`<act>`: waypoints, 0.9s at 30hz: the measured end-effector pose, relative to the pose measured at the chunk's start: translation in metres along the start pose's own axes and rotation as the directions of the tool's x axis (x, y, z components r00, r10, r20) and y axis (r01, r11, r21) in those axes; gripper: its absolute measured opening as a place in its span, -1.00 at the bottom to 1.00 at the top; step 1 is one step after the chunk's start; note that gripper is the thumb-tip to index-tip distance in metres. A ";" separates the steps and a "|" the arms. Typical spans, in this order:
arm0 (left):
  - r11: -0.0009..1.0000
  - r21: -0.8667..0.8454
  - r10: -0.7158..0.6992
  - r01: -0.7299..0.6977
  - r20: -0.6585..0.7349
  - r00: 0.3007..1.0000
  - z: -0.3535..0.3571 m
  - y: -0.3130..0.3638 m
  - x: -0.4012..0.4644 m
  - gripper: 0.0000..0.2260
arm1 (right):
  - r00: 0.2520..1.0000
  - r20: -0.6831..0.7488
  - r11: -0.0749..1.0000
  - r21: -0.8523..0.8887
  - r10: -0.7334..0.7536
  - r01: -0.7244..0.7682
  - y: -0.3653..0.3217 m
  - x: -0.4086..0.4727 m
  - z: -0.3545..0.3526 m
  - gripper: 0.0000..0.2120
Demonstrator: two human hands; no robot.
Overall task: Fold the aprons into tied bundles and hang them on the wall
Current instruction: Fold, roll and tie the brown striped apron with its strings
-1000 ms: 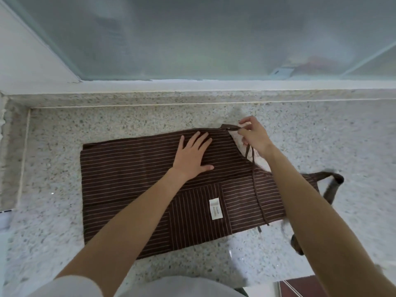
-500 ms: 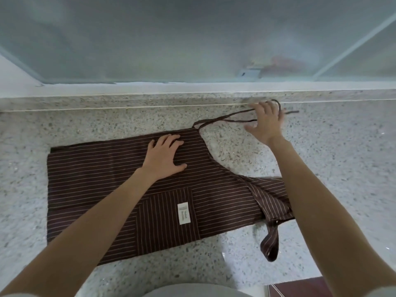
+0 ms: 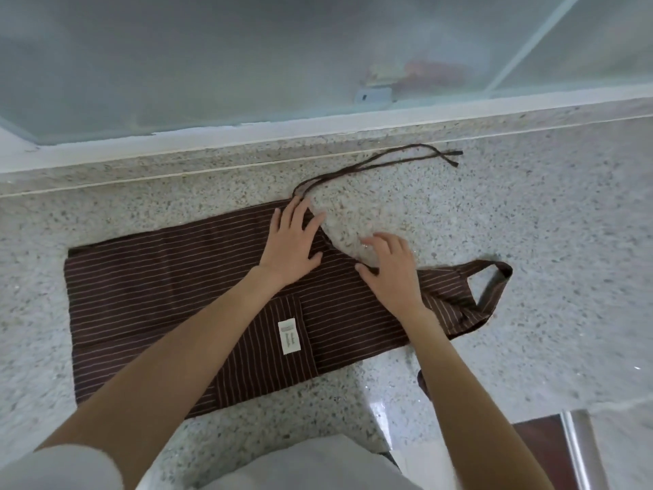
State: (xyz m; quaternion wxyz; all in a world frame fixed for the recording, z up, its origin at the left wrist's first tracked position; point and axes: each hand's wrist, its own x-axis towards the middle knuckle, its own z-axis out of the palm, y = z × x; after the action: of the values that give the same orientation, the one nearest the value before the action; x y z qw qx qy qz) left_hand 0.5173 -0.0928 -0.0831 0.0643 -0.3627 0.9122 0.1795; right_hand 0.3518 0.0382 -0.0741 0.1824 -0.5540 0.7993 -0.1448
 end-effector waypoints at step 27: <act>0.992 -0.045 0.120 -0.118 0.045 0.992 0.077 0.146 -0.128 -0.83 | 0.970 -0.141 0.966 -0.135 0.200 -0.219 0.150 -0.085 -0.090 -0.75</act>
State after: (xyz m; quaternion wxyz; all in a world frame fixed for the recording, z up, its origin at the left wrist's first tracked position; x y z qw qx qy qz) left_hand 0.5096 0.1161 -0.0818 0.0677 -0.3047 0.9264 0.2108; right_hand 0.2131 0.1721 -0.0479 0.1039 -0.4682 0.8719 -0.0992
